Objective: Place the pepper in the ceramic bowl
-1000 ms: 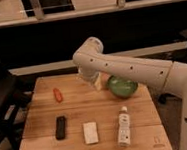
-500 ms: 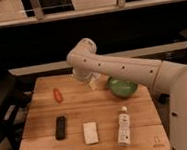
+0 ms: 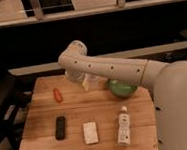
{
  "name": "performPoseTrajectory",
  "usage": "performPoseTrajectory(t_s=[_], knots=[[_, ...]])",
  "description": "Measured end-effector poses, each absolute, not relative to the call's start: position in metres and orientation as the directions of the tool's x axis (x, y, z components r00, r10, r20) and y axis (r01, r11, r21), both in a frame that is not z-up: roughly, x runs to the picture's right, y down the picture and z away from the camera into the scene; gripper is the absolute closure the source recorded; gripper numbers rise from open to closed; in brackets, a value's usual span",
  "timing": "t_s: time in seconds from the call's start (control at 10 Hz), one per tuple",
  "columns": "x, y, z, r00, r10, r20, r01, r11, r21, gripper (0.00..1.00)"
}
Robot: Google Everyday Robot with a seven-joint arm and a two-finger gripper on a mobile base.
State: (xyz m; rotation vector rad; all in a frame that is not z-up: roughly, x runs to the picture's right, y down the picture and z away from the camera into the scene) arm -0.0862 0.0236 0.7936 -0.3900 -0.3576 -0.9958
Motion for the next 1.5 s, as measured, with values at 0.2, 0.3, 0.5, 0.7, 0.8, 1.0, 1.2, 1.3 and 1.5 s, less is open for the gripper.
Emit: performPoseTrajectory(t_s=[0.2, 0.3, 0.5, 0.7, 0.8, 1.0, 1.2, 1.3, 1.5], knots=[[-0.101, 0.024, 0.8, 0.461, -0.759, 0.46, 0.881, 0.454, -0.133, 0.2], [-0.109, 0.024, 0.804, 0.437, -0.773, 0.46, 0.893, 0.433, -0.121, 0.2], [-0.111, 0.025, 0.81, 0.404, -0.791, 0.459, 0.91, 0.401, -0.109, 0.2], [-0.121, 0.026, 0.821, 0.372, -0.81, 0.454, 0.924, 0.369, -0.098, 0.2], [-0.129, 0.024, 0.828, 0.354, -0.819, 0.451, 0.931, 0.353, -0.09, 0.2], [-0.131, 0.024, 0.837, 0.337, -0.83, 0.445, 0.938, 0.335, -0.087, 0.2], [-0.137, 0.025, 0.844, 0.315, -0.838, 0.445, 0.946, 0.315, -0.077, 0.2], [-0.144, 0.028, 0.853, 0.295, -0.845, 0.445, 0.952, 0.297, -0.068, 0.2], [-0.147, 0.03, 0.863, 0.27, -0.855, 0.442, 0.96, 0.275, -0.055, 0.2]])
